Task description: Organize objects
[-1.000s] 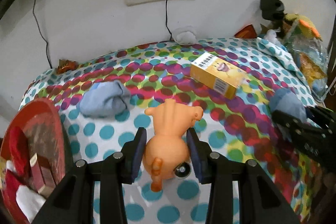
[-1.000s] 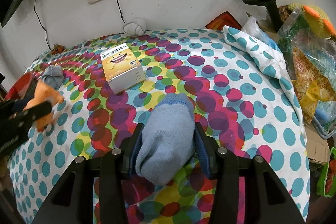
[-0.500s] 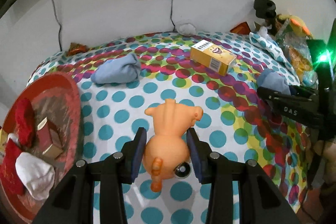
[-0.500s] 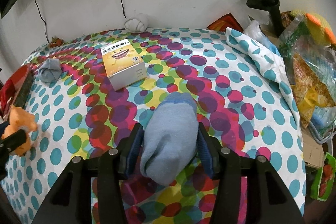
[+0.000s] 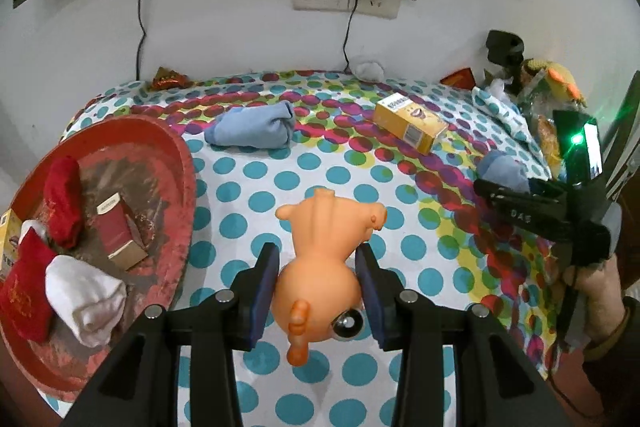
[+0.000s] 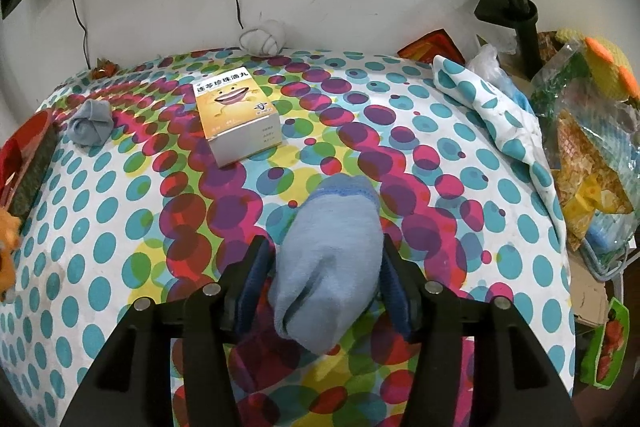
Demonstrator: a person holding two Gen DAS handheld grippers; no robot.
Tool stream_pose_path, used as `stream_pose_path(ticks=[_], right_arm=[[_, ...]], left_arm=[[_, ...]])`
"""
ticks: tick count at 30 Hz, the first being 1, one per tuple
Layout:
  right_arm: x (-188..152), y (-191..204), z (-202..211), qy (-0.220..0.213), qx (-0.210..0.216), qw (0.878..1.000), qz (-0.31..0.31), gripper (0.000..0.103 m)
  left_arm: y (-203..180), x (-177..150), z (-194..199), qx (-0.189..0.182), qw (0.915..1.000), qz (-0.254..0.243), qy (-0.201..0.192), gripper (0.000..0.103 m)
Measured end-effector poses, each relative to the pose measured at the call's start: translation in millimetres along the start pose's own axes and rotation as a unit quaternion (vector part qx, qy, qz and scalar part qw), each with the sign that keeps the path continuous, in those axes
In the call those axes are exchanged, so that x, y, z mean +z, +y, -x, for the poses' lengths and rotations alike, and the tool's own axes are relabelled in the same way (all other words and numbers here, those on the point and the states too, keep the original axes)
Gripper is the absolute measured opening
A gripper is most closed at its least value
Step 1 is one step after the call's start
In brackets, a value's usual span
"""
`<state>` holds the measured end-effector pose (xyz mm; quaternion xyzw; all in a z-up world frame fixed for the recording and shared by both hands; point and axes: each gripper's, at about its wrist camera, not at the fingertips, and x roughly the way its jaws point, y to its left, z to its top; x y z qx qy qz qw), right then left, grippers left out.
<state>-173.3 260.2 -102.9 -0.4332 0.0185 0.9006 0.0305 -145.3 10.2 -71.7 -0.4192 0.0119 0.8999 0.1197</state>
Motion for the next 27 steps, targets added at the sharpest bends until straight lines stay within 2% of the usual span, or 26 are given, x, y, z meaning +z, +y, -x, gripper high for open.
stream_pose_path(ticks=[4,5,12,23,27], right_arm=[[0,1,0,0.000,-0.002,1.000,0.001,0.053],[-2,-7,1,0.001,-0.003,1.000,0.001,0.053],[-1,0,-1,0.001,-0.004,1.000,0.001,0.053],[-2,-7,1,0.001,-0.005,1.000,-0.001,0.053],[-1,-4,1,0.001,-0.006,1.000,-0.001,0.053]], left_arm=[[2,1,13,0.008,0.9998,-0.012,-0.014,0.040],[5,1,15,0.006,0.9998,-0.009,-0.015,0.040],[29,0,24,0.010,0.9995,0.027,-0.012,0.040],[70,6,41,0.040,0.9977,0.051,-0.021,0.040],[83,10,45,0.064,0.9961,0.055,-0.026,0.040]])
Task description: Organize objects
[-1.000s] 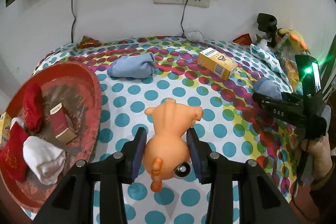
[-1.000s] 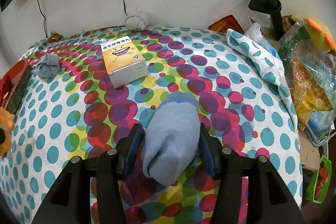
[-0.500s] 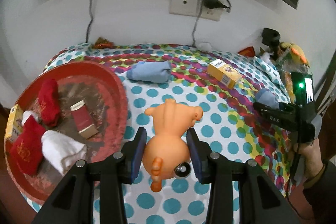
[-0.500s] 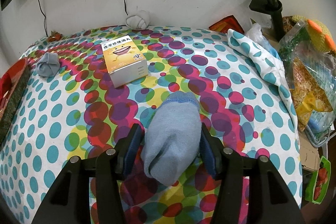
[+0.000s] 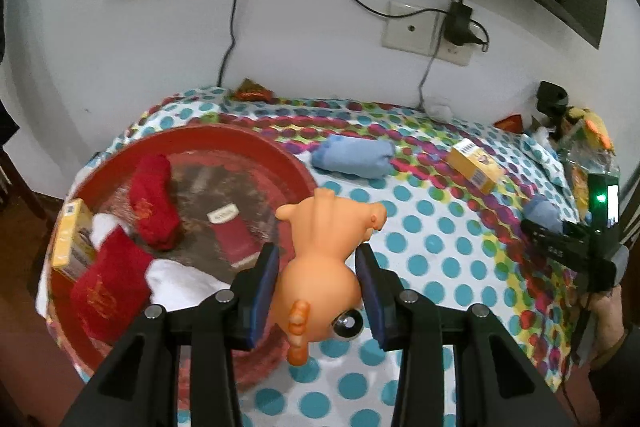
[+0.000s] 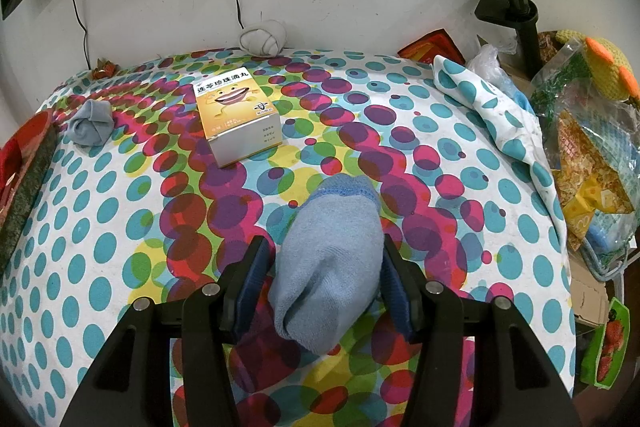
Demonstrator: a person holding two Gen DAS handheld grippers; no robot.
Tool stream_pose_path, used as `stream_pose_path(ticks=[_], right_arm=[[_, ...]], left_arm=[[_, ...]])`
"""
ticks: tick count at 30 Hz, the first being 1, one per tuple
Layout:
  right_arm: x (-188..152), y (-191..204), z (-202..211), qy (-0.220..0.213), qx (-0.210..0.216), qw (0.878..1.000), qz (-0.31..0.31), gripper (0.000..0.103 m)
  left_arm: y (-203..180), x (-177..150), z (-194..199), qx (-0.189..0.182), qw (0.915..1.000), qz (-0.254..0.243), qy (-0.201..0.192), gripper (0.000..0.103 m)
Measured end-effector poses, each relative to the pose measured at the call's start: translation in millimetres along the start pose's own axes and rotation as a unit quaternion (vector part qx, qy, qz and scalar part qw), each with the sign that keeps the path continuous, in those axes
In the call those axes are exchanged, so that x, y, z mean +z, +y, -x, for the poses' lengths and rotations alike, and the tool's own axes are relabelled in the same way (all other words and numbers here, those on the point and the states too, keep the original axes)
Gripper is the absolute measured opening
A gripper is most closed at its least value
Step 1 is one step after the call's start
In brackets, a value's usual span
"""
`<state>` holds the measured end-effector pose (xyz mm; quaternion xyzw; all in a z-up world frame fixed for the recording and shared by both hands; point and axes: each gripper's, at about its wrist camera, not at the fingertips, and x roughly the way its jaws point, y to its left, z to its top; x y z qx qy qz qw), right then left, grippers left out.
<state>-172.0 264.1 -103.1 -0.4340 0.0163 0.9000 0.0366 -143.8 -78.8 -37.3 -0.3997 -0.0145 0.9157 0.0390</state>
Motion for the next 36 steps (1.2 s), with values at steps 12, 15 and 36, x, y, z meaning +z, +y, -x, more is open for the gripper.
stream_pose_path(ticks=[12,15,36], right_arm=[[0,1,-1,0.000,-0.002,1.000,-0.001,0.053],[0,1,-1,0.000,-0.002,1.000,-0.003,0.053],[1,7,-3,0.001,-0.006,1.000,-0.004,0.053]], left_arm=[[42,16,-6,0.045,0.9988,0.017,-0.002,0.040],[51,20,-8,0.062,0.9980,0.016,-0.003,0.040],[118,47,-43,0.116,0.9917,0.055,0.002,0.040]])
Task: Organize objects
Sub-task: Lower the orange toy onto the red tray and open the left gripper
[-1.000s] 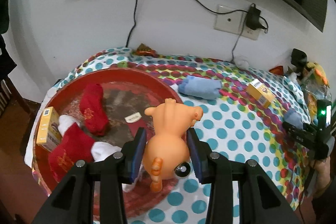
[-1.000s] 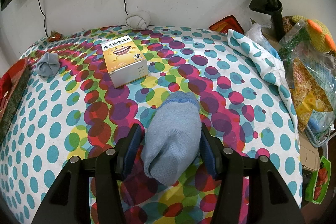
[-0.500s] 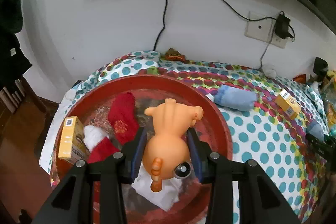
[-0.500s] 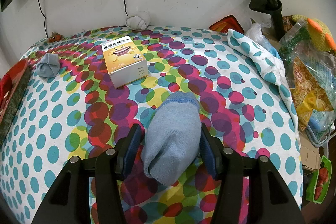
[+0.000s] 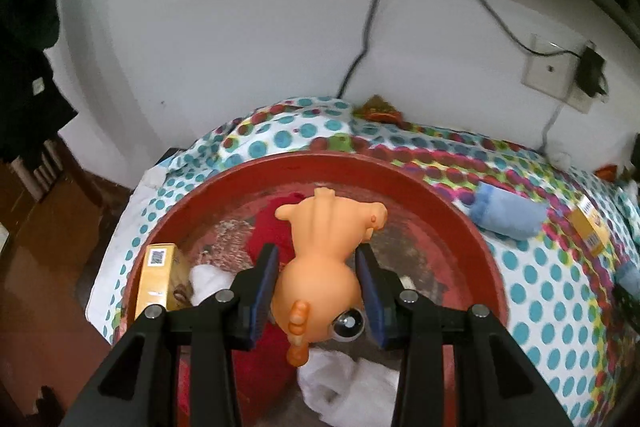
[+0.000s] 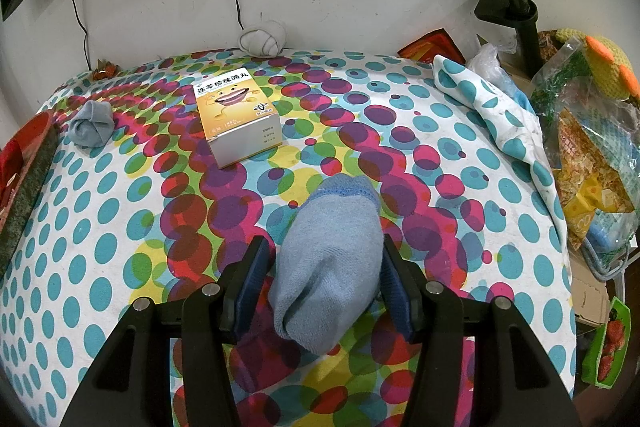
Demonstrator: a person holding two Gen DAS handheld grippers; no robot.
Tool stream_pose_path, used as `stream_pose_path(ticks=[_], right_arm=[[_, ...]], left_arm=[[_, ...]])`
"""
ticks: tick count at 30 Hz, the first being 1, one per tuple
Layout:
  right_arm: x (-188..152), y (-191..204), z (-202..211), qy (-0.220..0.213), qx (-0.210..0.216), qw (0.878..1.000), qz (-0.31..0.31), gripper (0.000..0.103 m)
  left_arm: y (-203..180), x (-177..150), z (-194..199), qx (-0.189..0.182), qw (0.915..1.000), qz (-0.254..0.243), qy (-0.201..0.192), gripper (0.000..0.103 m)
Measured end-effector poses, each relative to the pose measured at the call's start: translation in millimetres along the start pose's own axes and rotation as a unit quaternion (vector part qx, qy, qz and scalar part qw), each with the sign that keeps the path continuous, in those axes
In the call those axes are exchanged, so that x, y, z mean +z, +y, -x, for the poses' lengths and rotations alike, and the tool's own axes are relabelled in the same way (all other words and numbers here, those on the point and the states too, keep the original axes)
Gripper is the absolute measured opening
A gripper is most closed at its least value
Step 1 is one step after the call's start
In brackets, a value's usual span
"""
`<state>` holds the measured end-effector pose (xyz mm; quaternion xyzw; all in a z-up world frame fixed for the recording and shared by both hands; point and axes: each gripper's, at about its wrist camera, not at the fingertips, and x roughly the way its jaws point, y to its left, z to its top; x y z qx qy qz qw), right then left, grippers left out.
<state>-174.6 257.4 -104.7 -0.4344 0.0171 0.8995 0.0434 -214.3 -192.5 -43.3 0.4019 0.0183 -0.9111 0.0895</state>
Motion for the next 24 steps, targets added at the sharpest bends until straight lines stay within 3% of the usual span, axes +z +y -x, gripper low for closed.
stream_pose_path(ticks=[8,24], right_arm=[[1,0,0,0.000,-0.001,1.000,0.000,0.053],[1,4,0,0.001,-0.005,1.000,-0.002,0.054]], left_arm=[[25,15,-31,0.034,0.9991,0.011,0.021,0.040],[58,20,-64,0.044,0.9976,0.038,0.037,0.041]])
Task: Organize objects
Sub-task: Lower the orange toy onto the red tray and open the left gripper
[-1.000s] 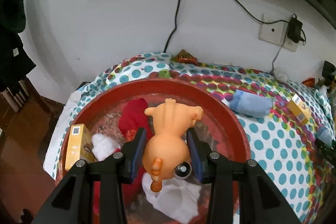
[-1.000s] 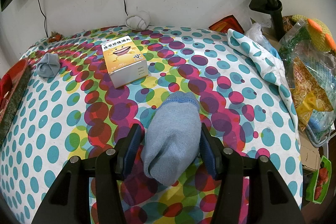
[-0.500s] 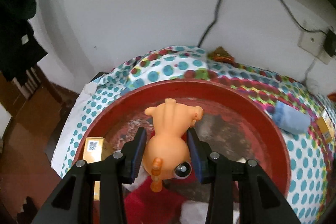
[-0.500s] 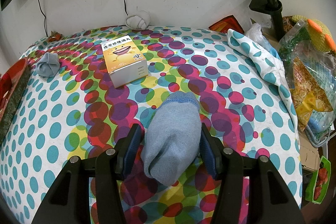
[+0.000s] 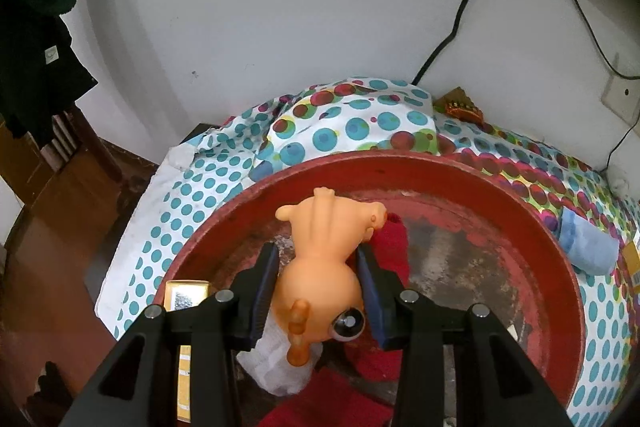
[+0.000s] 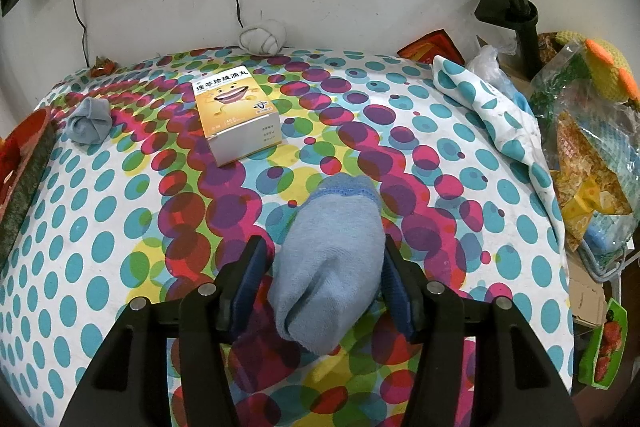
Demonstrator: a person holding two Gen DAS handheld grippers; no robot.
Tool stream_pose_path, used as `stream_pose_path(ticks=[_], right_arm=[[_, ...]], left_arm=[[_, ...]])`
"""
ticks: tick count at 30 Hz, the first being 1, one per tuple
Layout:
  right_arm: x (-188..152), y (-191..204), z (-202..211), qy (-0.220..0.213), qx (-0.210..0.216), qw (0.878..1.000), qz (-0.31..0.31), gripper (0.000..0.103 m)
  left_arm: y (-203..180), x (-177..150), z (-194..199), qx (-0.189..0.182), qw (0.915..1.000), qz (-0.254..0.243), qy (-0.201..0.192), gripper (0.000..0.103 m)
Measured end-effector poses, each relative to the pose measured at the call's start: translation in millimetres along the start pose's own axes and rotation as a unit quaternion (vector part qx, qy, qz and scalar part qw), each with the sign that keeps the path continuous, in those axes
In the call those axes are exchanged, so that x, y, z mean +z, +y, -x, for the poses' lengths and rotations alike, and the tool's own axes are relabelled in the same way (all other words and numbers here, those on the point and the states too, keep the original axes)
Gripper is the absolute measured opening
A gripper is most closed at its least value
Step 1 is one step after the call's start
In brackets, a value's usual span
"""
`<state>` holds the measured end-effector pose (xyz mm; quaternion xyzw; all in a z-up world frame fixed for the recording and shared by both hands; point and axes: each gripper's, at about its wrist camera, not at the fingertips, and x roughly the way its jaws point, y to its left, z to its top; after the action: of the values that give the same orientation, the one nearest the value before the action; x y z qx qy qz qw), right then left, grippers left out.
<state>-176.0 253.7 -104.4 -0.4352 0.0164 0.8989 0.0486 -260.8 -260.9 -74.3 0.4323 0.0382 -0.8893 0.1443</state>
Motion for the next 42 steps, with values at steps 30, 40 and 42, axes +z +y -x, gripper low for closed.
stream_pose_path(ticks=[30,40,42], right_arm=[[-2,2,-4,0.004,-0.012,1.000,-0.014,0.057],[-4,-3,-1,0.003,-0.019,1.000,-0.012,0.056],[-2,6,-4,0.003,-0.020,1.000,-0.011,0.056]], left_arm=[[5,-22,56,-0.042,0.9986,0.007,-0.031,0.054],[-2,-70,89,-0.034,0.9978,-0.036,-0.044,0.054],[-4,-82,97,-0.035,0.9970,-0.043,-0.054,0.054]])
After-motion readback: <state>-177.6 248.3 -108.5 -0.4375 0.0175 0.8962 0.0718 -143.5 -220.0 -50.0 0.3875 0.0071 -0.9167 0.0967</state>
